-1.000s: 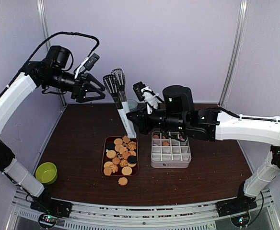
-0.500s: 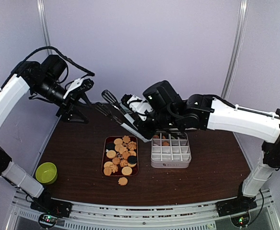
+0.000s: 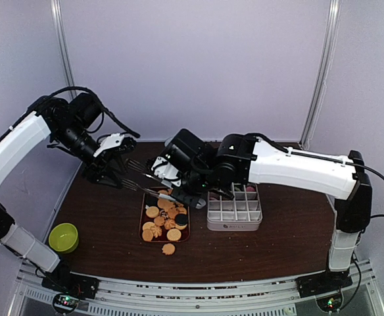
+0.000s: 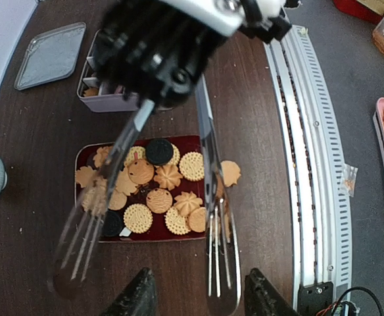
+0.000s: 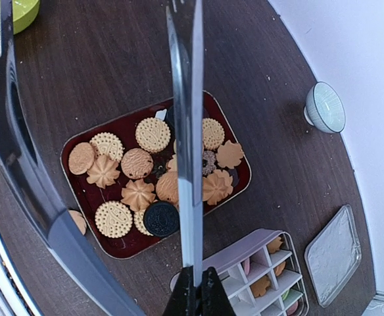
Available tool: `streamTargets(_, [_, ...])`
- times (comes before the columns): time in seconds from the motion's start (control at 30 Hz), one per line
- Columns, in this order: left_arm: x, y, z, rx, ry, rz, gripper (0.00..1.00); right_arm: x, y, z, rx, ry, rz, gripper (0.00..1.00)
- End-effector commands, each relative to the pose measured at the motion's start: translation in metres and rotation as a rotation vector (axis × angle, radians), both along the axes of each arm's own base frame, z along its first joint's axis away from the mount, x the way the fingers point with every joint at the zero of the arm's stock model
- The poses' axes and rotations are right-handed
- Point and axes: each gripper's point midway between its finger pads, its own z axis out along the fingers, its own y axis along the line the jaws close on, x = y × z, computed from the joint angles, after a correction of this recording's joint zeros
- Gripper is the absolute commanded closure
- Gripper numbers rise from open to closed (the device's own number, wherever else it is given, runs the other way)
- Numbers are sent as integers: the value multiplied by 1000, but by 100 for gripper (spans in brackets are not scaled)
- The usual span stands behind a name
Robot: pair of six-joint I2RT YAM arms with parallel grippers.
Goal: Pack the cookies
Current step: Pass from the right arm to the left
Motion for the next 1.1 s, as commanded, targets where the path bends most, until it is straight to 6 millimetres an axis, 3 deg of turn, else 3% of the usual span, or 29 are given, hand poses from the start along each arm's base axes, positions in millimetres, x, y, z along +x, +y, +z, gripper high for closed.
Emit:
streamTargets(0.0, [-1, -1, -2, 10, -80, -24, 52, 3, 6, 22, 24, -31, -3, 100])
streamTargets(0.27, [10, -5, -1, 20, -136, 8, 68, 1, 11, 11, -26, -11, 5, 100])
streamTargets(0.57, [1, -8, -17, 62, -133, -28, 73, 1, 15, 8, -28, -6, 8, 100])
streamTargets(0.7, [0, -7, -25, 90, -142, -35, 77, 1, 20, 17, -4, -14, 11, 100])
streamTargets(0.9, [3, -12, -21, 72, -158, -32, 99, 2, 22, 17, 1, -17, 8, 100])
streamTargets(1.07, [3, -18, -15, 31, -141, -16, 100, 7, 20, 22, 18, -42, -14, 97])
